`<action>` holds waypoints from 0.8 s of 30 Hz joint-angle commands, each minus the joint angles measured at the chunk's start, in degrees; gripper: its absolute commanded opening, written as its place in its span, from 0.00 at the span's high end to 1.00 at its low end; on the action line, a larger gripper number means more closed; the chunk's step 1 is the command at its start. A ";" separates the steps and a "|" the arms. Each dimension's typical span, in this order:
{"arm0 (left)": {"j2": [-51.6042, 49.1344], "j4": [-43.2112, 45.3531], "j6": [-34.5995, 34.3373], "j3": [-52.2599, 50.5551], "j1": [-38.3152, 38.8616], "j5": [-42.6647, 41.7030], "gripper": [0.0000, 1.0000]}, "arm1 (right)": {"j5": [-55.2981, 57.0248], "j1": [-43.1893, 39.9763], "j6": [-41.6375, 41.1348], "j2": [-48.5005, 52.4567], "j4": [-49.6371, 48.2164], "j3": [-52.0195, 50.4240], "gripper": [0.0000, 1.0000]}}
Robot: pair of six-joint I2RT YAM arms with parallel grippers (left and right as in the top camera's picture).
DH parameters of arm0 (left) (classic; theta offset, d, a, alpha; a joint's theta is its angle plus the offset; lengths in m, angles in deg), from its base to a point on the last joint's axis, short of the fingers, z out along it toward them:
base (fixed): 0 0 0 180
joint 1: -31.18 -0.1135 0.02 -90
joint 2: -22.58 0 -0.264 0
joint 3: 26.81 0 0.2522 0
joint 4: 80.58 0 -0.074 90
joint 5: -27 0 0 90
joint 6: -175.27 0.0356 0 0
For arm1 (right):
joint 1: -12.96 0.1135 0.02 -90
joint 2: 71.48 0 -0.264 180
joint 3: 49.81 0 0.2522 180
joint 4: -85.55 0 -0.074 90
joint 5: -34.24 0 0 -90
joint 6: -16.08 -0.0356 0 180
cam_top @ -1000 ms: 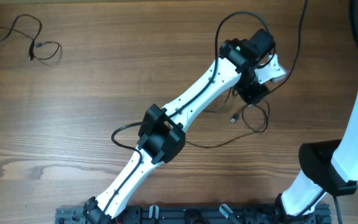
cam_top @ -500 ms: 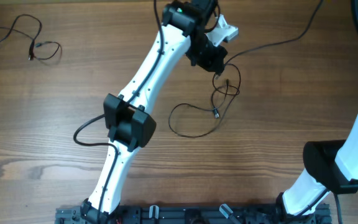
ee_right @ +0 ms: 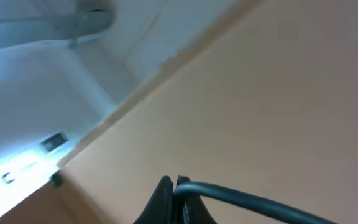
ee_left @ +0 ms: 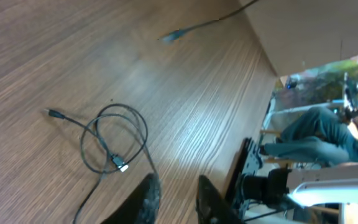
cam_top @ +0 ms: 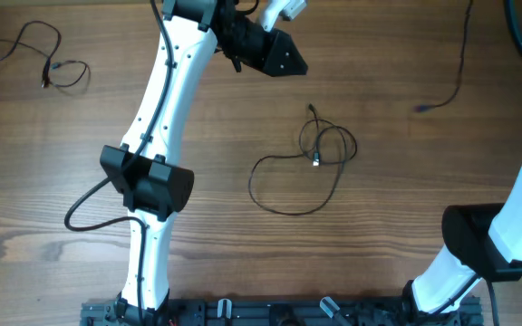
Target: Untangle cables
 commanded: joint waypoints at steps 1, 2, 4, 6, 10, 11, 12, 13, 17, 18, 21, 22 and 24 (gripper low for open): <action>1.53 0.07 -1.75 0.28 -0.07 1.46 0.75 | -10.08 0.74 -4.22 0.50 -4.57 0.81 0.96; 1.53 0.31 -4.09 0.28 -0.37 1.88 0.75 | -10.10 1.27 -5.29 0.72 -4.68 0.83 0.96; 1.53 1.20 -7.93 0.28 -1.92 1.81 0.70 | -10.08 3.45 -5.81 0.98 -4.55 0.81 0.96; 1.55 1.90 -10.32 0.28 -4.28 1.73 0.41 | -9.09 5.77 -4.09 1.11 -1.62 0.68 0.96; 1.55 3.72 -17.88 0.28 -9.05 1.60 0.36 | -11.32 10.40 0.79 1.14 4.00 -2.84 0.96; 1.55 4.72 -21.09 0.28 -9.84 1.62 0.36 | -13.92 11.80 2.19 1.14 4.02 -4.09 0.96; 1.55 5.40 -24.20 0.28 -10.56 1.62 0.36 | -17.09 13.16 3.34 1.14 3.85 -4.98 0.96; 1.55 5.49 -26.84 0.28 -10.95 1.62 0.32 | -19.89 14.12 4.87 1.14 3.41 -5.18 0.96; 1.55 5.35 -41.40 0.28 -10.93 -1.14 0.16 | -30.12 16.55 5.18 1.14 -5.88 -5.16 0.96; 1.55 5.44 -44.65 0.28 -10.95 -7.54 0.16 | -30.95 17.31 5.38 1.14 -7.19 -5.16 0.96; 1.55 6.97 -56.92 0.28 -11.34 -24.57 0.16 | -31.17 17.81 13.73 1.14 -3.30 -5.27 0.96; 1.55 7.37 -65.99 0.28 -11.58 -26.86 0.24 | -31.28 18.34 16.55 1.18 -2.08 -5.29 0.96; 1.55 7.39 -77.26 0.28 -11.69 -26.97 0.24 | -32.65 20.20 20.70 1.53 -1.86 -5.29 0.96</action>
